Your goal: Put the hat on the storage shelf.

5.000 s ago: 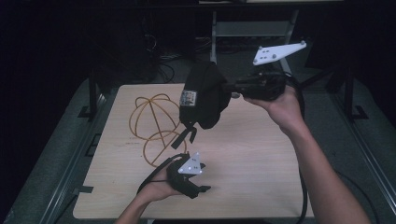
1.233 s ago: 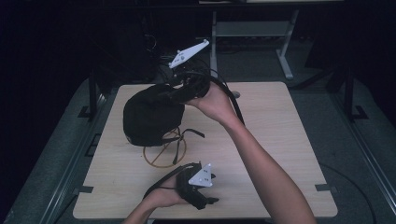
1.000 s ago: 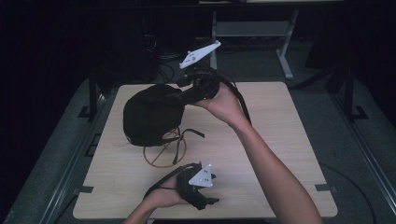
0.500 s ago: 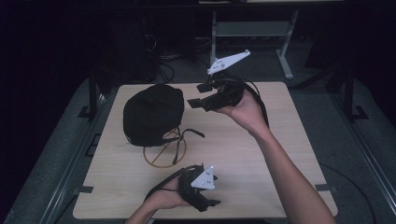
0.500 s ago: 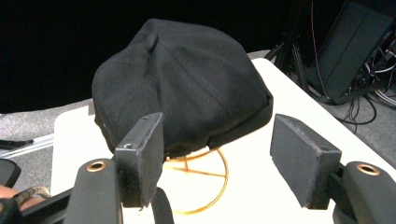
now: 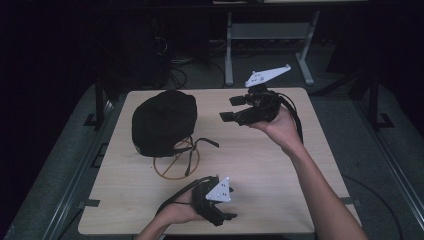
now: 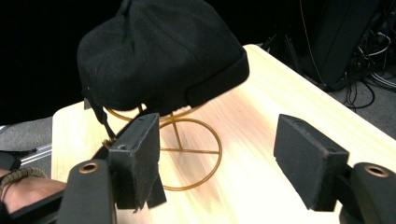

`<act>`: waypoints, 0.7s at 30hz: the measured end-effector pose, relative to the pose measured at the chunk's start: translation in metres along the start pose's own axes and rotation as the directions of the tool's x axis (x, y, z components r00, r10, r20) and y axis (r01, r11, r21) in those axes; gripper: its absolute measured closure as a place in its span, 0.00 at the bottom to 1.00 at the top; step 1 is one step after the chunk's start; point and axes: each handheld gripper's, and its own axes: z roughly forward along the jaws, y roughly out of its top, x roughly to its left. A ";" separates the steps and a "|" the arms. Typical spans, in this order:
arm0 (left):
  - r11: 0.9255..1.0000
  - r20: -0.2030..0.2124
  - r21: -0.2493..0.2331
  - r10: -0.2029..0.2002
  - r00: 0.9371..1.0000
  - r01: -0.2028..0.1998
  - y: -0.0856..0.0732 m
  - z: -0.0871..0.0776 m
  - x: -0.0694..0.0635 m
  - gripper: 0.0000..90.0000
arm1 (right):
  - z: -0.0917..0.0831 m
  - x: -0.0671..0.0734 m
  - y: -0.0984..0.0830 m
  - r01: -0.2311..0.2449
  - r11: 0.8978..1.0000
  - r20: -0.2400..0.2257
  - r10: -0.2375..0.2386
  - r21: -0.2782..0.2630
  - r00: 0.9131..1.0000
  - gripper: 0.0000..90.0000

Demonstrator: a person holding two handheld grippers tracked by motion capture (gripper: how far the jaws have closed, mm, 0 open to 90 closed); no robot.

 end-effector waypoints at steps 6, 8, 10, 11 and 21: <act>1.000 -0.013 0.003 0.007 1.000 -0.006 0.000 0.001 0.001 0.31 | -0.010 -0.005 -0.013 -0.012 1.000 0.010 0.012 0.000 1.000 0.33; 1.000 -0.021 -0.003 0.001 1.000 -0.001 0.001 0.001 0.000 0.31 | -0.013 -0.006 -0.017 -0.023 1.000 0.014 0.023 -0.002 1.000 0.33; 1.000 -0.024 -0.006 0.005 1.000 -0.005 0.001 0.001 0.001 0.31 | -0.018 -0.007 -0.023 -0.031 1.000 0.021 0.031 -0.003 0.999 0.32; 1.000 -0.026 -0.007 0.004 1.000 -0.004 0.001 0.001 0.001 0.31 | -0.018 -0.007 -0.023 -0.031 1.000 0.021 0.031 -0.003 0.999 0.32; 1.000 -0.047 0.001 -0.004 0.999 0.004 0.000 0.000 0.004 0.30 | -0.035 -0.016 -0.054 -0.073 0.997 0.044 0.074 -0.006 0.996 0.30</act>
